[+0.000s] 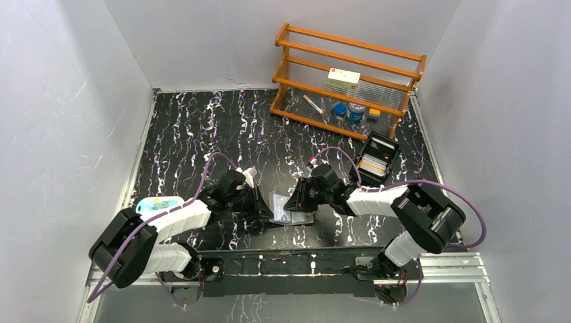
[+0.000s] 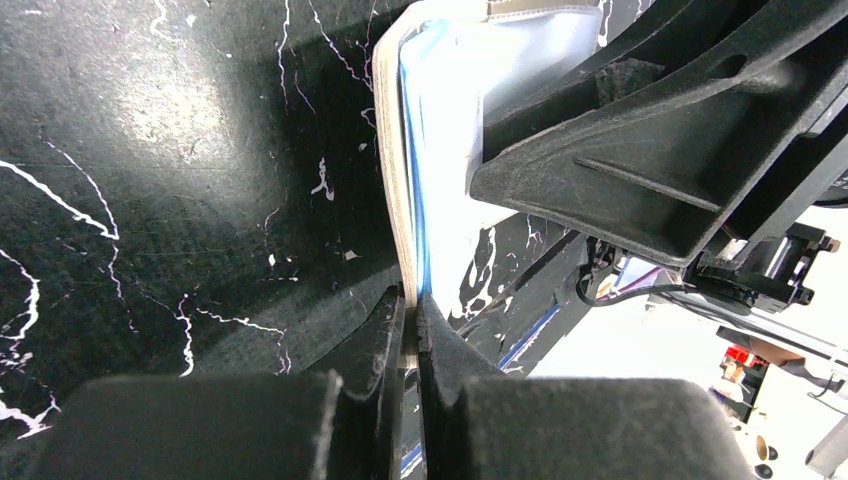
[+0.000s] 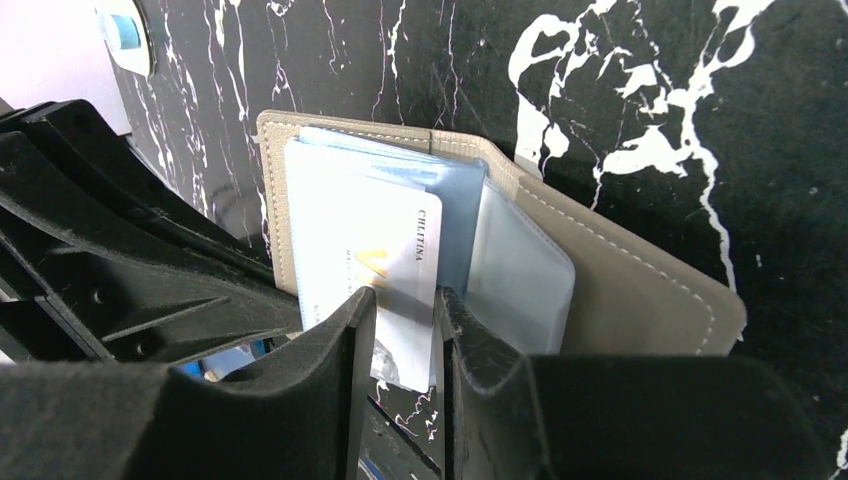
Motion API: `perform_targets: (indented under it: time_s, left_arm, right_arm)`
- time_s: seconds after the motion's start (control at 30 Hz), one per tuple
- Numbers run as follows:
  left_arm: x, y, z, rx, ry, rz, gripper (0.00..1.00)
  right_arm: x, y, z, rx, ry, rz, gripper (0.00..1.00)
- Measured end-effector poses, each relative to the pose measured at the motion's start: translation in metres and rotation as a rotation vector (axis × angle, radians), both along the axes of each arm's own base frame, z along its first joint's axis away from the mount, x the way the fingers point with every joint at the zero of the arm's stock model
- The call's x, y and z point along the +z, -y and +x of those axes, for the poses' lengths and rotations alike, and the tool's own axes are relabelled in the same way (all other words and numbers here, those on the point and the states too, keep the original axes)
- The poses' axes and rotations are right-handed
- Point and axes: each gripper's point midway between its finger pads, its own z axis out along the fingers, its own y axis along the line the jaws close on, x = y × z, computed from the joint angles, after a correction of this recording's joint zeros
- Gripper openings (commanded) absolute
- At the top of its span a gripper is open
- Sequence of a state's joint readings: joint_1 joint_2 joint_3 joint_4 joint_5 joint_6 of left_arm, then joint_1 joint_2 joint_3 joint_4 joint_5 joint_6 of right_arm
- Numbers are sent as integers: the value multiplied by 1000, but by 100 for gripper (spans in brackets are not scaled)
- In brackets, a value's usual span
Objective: Put the credit cards into the card holder
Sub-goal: Insert the credit card into the card holder.
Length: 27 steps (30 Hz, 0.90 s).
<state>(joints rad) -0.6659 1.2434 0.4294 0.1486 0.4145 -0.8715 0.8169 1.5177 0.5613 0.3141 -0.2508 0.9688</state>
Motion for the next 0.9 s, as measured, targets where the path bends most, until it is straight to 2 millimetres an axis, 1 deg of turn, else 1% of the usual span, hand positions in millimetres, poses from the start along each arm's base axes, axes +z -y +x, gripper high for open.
perform_targets:
  time_s: [0.13, 0.3, 0.4, 0.47, 0.5, 0.6, 0.63, 0.77, 0.9]
  left_arm:
    - [0, 0, -3, -14, -9, -3, 0]
    - [0, -2, -8, -28, -20, 6, 0]
    - [2, -6, -15, -40, -28, 12, 1]
    - [4, -8, -18, -44, -31, 13, 4]
    - [6, -8, -19, -45, -31, 12, 7]
    - [10, -10, -21, -47, -28, 7, 23]
    - [11, -10, -21, -47, -27, 4, 25]
    - [13, -9, -21, -45, -26, -3, 31]
    - [16, -6, -19, -43, -15, -20, 35]
  right_arm:
    - [-4, 0, -5, 17, -9, 10, 35]
    - [-6, 2, -9, 28, -15, -8, 43]
    - [-3, 8, -9, 26, -1, -40, 44]
    - [4, 12, -9, 22, 20, -48, 41]
    - [5, 12, -9, 22, 27, -48, 39]
    - [9, 14, -7, 18, 43, -55, 32]
    - [8, 14, -7, 19, 42, -59, 31]
    - [-1, 15, -8, 24, 27, -80, 23]
    - [-15, 18, -10, 26, -2, -110, 20]
